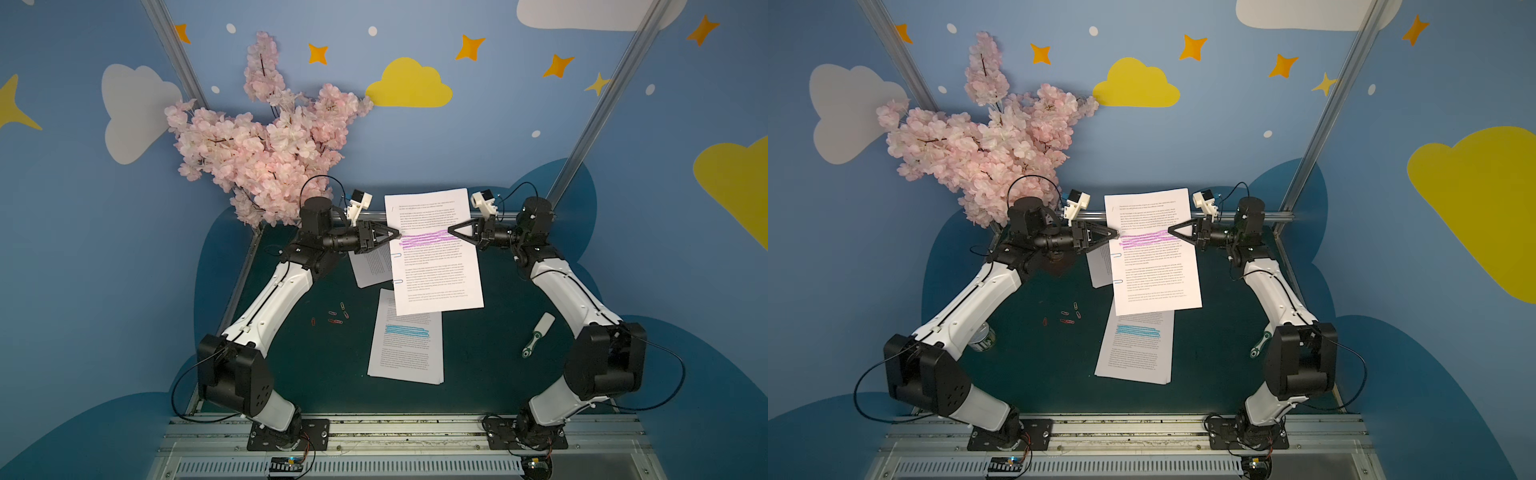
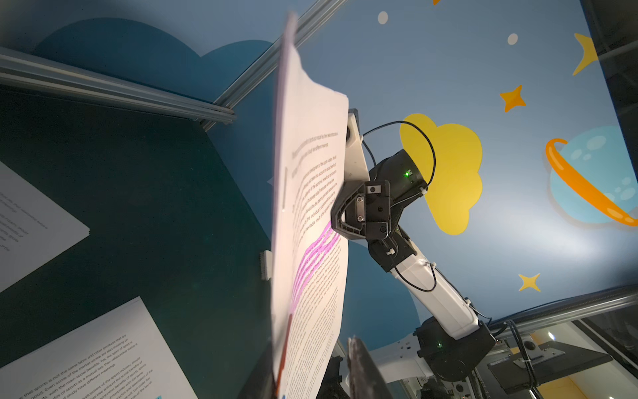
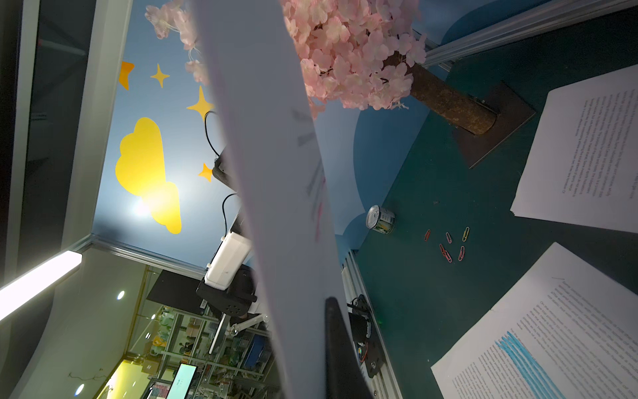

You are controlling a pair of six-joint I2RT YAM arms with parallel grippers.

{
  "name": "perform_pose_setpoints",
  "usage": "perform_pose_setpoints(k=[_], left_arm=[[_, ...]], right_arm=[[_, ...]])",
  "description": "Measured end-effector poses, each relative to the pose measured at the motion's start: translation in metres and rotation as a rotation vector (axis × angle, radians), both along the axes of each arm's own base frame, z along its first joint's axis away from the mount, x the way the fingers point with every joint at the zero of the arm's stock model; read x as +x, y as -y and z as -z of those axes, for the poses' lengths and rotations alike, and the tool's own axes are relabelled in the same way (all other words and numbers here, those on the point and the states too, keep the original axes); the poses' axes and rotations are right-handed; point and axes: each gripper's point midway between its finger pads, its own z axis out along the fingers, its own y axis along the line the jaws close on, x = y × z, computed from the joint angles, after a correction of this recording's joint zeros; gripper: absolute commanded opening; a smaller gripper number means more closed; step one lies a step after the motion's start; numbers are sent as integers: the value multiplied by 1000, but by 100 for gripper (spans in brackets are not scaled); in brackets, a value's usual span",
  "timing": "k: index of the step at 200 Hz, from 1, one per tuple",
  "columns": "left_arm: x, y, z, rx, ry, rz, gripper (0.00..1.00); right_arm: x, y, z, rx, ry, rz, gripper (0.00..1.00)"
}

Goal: Unclip the paperclips from the documents
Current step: Pick up the document from the center of the board, then remove the paper clip from the document.

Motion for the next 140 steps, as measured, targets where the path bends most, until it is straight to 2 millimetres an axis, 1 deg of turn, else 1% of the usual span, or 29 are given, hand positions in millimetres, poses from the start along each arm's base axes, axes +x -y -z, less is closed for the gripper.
perform_pose_setpoints(k=[19,36,57,70,79,91,111,127,136,140], left_arm=[[1,-10,-5,1,18,-24,18],[2,-16,-9,1,35,-36,11],[1,-17,-10,-2,32,-34,11],[0,-16,-9,-4,27,-26,14],[-1,-15,-9,-4,27,-19,19],[-2,-14,-9,-4,28,-13,33],[-1,-14,-3,10,21,-20,64],[2,-14,7,28,3,-32,81],[4,-14,14,32,-17,-34,94],[6,-13,18,37,-20,-36,98]], right_arm=[[-1,0,2,-3,-3,-3,0],[-1,0,3,-5,-10,-7,0],[-2,0,3,-5,-14,-9,0],[-2,0,3,-5,-14,-10,0],[-2,0,3,-5,-14,-10,0],[-2,0,3,-4,-15,-10,0],[-3,0,-3,-1,-5,-16,0],[-6,-2,-10,3,12,-30,0],[-7,-3,-14,5,21,-36,0],[-7,-4,-16,6,24,-38,0]])
